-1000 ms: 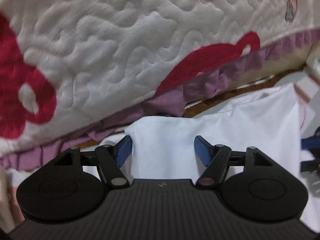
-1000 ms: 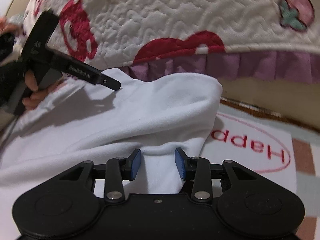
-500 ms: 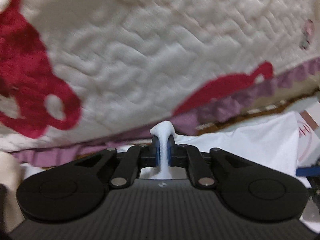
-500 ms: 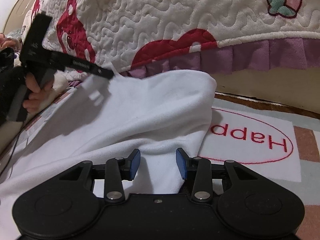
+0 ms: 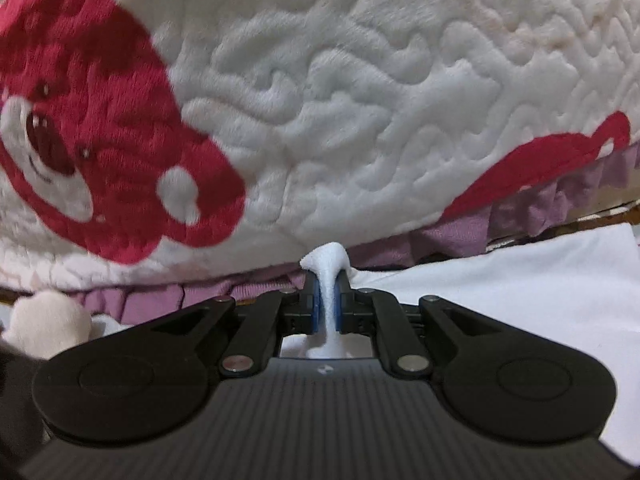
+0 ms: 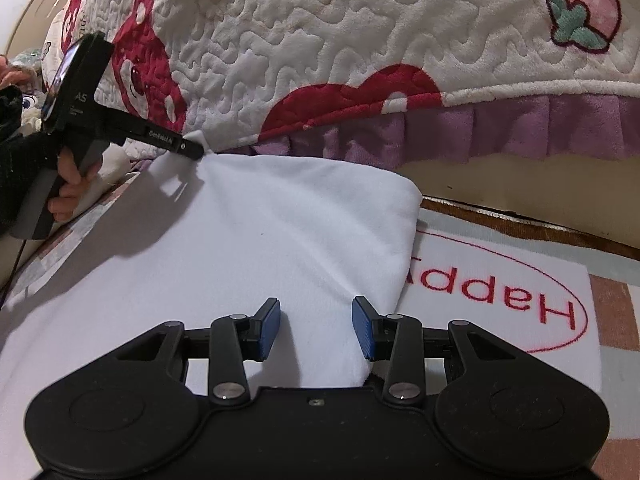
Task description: Fold clothes
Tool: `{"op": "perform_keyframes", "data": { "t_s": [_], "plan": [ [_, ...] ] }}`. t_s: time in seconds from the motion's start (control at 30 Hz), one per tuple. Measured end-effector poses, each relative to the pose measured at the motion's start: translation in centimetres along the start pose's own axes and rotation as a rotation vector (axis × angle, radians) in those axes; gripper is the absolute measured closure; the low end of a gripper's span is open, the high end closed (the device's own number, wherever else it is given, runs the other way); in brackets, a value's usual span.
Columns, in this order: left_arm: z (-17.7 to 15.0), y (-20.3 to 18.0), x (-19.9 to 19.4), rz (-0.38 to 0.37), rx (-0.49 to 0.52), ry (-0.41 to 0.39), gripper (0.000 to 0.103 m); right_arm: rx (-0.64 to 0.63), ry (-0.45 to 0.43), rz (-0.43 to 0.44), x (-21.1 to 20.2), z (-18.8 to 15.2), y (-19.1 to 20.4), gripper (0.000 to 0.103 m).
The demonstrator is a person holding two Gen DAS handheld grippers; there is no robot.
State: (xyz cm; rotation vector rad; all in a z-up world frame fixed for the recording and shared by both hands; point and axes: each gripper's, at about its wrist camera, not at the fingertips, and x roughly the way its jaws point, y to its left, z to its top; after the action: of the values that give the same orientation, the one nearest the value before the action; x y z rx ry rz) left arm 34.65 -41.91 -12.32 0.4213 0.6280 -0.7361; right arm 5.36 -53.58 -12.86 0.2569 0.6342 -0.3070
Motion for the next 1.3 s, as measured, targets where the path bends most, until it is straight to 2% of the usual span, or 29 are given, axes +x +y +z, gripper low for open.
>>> {"op": "perform_keyframes", "data": {
  "t_s": [0.2,0.37,0.43,0.53,0.57,0.63,0.67,0.73,0.83,0.9,0.97,1.0,1.07,1.17,1.23,1.3],
  "plan": [
    [-0.1,-0.2,-0.3,0.012,-0.02,-0.036,0.096,0.005,-0.015,-0.039,1.5,1.1,-0.5,0.058],
    [0.3,0.6,-0.3,0.001,-0.106,-0.057,0.096,0.009,-0.028,-0.071,2.7,2.0,-0.9,0.057],
    [0.4,0.4,0.1,0.025,-0.078,-0.052,0.096,0.01,-0.033,-0.084,3.2,2.3,-1.1,0.057],
    [0.2,0.5,1.6,0.041,-0.099,-0.015,0.095,-0.01,-0.024,-0.094,4.8,3.7,-2.2,0.057],
    [0.1,0.5,2.1,0.046,-0.106,-0.003,0.095,-0.016,-0.019,-0.099,5.2,4.2,-2.4,0.058],
    [0.0,0.6,3.0,0.057,-0.119,0.02,0.095,0.002,-0.018,-0.106,5.8,4.9,-3.1,0.069],
    [0.1,0.7,3.3,0.068,-0.115,0.018,0.094,0.024,-0.021,-0.11,6.1,5.2,-3.5,0.071],
    [0.5,1.0,3.5,0.112,-0.096,0.011,0.092,0.041,-0.023,-0.109,6.4,5.6,-4.0,0.076],
    [1.4,2.7,3.3,0.288,-0.108,0.007,0.092,0.012,-0.025,-0.12,6.8,5.9,-3.8,0.077],
    [1.8,5.3,2.0,0.206,-0.224,0.011,0.091,-0.014,-0.027,-0.13,7.0,6.0,-3.6,0.077],
    [1.0,6.2,-0.1,0.169,-0.246,0.053,0.09,-0.039,-0.03,-0.14,7.3,6.1,-3.3,0.077],
    [0.5,6.6,-1.2,0.149,-0.253,0.072,0.09,-0.003,-0.029,-0.142,7.0,6.2,-3.4,0.077],
    [-1.7,5.5,-4.5,0.088,-0.193,0.087,0.086,0.068,-0.028,-0.143,6.5,6.5,-3.4,0.07],
    [-5.1,3.4,-7.8,-0.056,-0.11,0.107,0.082,0.076,-0.042,-0.067,4.6,6.1,-1.9,0.062],
    [-7.2,3.2,-8.6,-0.127,-0.134,0.137,0.076,0.06,-0.003,-0.026,4.1,5.1,-0.9,0.055],
    [-9.3,3.0,-9.3,-0.189,-0.153,0.167,0.065,0.044,0.035,0.014,3.6,4.2,0.1,0.053]
  ]
}}
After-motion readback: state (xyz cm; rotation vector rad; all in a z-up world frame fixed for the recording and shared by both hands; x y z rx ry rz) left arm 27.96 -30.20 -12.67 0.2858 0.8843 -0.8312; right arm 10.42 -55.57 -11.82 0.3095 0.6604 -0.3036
